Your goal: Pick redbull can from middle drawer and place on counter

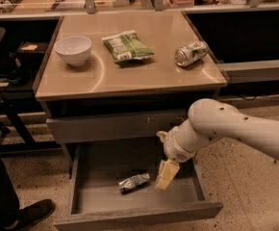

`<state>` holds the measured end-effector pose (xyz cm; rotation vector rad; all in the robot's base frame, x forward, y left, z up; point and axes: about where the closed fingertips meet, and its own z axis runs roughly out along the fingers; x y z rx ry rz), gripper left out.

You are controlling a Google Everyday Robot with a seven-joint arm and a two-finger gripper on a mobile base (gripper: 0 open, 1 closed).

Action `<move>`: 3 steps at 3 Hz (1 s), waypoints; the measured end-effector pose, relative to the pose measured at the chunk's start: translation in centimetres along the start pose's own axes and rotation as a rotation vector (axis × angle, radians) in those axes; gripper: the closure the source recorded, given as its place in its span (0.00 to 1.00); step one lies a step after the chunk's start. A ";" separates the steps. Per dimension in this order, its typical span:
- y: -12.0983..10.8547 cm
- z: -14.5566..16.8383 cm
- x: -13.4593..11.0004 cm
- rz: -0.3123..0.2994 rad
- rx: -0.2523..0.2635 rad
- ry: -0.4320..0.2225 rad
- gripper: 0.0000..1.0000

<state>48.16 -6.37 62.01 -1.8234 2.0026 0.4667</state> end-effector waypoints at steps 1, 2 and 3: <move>0.3 2.5 -0.1 0.001 -0.014 -0.011 0.00; -0.5 6.1 0.3 0.000 -0.019 -0.054 0.00; -1.4 9.4 1.2 -0.009 -0.035 -0.095 0.00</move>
Offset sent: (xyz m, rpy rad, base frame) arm 0.0213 0.0415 -0.0966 0.1097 0.0122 0.0122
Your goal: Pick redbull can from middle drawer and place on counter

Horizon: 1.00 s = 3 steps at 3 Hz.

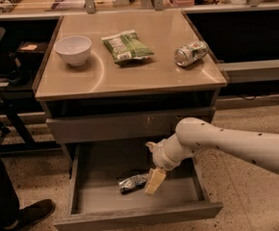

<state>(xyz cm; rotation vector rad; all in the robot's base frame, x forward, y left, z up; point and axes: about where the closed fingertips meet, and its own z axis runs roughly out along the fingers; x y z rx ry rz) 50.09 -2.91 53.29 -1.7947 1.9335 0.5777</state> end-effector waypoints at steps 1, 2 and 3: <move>0.0 0.0 0.0 0.000 0.000 0.000 0.00; 0.4 2.3 0.0 -0.015 -0.024 -0.019 0.00; -1.4 8.8 0.8 -0.015 -0.061 -0.080 0.00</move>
Offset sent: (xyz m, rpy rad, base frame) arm -0.0069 0.0320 -0.0446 0.0495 0.0190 0.0590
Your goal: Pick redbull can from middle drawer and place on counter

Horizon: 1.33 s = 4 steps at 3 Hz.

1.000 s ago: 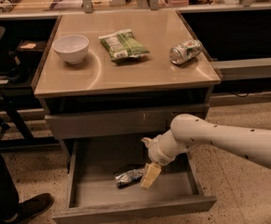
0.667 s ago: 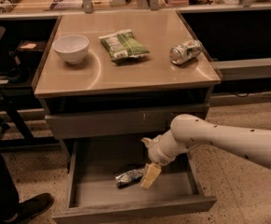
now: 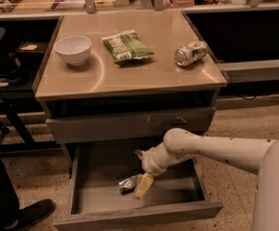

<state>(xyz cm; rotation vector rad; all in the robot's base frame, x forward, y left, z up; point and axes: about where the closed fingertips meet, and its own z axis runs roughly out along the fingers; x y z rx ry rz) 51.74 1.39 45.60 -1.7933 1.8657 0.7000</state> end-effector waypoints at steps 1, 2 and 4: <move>0.0 0.0 0.0 0.000 0.000 0.000 0.00; -0.6 1.4 0.7 -0.020 0.013 -0.047 0.00; -2.5 4.6 3.5 -0.057 0.027 -0.107 0.00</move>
Offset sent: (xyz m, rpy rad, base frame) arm 0.0177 0.0061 -0.0371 0.1267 -0.0698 0.0046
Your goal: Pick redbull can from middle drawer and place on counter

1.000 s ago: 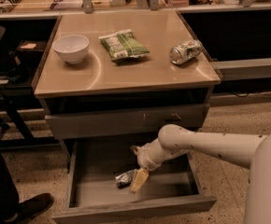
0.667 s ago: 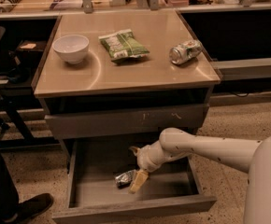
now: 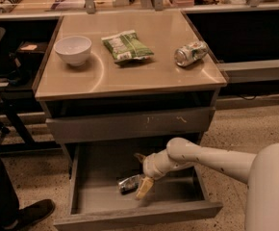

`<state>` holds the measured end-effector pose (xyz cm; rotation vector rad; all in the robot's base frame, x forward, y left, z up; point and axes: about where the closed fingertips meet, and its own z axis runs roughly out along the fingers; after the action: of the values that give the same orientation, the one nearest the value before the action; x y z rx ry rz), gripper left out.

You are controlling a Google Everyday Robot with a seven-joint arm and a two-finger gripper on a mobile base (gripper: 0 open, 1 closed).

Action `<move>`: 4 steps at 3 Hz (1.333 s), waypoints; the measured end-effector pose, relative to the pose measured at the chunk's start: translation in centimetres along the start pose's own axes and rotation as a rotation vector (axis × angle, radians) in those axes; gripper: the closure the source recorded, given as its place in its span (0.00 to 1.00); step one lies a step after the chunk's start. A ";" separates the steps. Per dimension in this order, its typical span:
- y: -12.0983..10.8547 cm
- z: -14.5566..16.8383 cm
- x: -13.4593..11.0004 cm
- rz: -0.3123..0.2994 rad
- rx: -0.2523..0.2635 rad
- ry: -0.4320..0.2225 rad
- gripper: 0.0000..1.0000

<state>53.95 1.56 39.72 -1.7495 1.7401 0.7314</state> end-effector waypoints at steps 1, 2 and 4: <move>-0.2 1.3 1.5 0.007 -0.012 -0.013 0.00; -0.1 2.5 2.7 0.046 -0.022 0.003 0.18; 0.0 2.8 3.1 0.059 -0.026 0.007 0.65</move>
Offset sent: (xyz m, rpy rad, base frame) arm 0.0028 -0.0056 -0.0561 -0.0260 0.0957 -0.0548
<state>54.02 1.44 35.59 -1.7260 1.8018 0.7765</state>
